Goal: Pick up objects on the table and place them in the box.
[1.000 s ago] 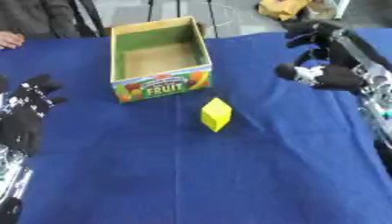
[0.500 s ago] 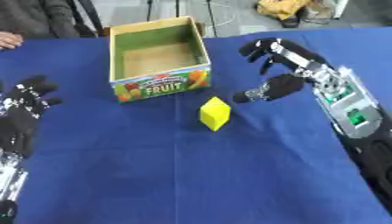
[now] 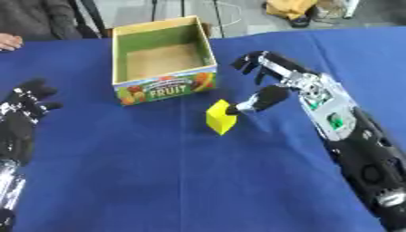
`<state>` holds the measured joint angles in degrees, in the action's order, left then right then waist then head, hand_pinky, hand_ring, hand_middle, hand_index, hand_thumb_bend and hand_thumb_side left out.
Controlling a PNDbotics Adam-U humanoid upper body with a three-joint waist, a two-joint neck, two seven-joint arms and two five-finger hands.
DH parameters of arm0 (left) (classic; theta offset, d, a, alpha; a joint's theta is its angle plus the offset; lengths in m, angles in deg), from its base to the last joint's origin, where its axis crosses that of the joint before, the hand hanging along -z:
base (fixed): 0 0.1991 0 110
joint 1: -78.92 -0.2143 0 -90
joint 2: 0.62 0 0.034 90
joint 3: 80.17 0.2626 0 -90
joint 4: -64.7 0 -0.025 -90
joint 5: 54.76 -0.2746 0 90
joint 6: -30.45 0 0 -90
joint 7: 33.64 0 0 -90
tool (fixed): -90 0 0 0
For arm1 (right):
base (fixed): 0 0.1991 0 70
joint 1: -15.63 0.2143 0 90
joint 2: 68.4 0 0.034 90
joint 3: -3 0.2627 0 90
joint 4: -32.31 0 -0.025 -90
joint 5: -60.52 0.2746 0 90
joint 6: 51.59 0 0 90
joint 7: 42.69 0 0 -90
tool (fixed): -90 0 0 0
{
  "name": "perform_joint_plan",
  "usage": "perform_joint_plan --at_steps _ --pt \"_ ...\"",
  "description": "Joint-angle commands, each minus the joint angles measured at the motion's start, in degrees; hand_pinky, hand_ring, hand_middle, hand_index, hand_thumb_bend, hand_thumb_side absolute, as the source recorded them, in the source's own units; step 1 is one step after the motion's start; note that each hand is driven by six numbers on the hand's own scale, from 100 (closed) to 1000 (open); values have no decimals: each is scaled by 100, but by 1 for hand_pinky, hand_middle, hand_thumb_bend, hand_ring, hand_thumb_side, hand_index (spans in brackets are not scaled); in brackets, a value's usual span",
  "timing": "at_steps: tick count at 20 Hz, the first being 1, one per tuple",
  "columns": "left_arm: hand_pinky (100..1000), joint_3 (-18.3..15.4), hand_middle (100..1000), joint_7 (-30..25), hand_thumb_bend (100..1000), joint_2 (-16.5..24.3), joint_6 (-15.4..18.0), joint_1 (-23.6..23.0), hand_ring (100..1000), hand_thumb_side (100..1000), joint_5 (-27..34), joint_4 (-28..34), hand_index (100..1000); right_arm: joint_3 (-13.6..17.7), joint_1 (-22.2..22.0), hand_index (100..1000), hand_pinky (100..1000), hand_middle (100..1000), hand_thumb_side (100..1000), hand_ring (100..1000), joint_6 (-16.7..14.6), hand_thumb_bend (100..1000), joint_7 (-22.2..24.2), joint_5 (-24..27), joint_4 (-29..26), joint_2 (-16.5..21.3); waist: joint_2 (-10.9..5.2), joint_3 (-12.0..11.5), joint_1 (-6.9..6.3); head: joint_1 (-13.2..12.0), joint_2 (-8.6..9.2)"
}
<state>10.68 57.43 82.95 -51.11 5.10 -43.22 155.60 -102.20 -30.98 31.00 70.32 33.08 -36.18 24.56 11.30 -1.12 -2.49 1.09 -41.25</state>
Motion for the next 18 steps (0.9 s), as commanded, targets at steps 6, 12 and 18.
perform_joint_plan --at_steps 6,12,18 --pt "714 4 628 -22 816 76 0 63 817 1000 28 63 787 -10 128 856 577 783 402 786 -121 769 70 -234 256 -130 -101 -1 10 23 -15" --pt "714 8 628 -27 816 70 0 65 816 1000 26 60 787 -113 138 855 572 782 424 777 -190 754 92 -428 141 -208 -107 8 18 37 -13" --pt "714 13 628 -33 816 70 0 66 816 1000 26 60 788 -211 117 847 563 773 453 759 -236 758 -6 -824 90 -318 -112 0 20 60 -16"
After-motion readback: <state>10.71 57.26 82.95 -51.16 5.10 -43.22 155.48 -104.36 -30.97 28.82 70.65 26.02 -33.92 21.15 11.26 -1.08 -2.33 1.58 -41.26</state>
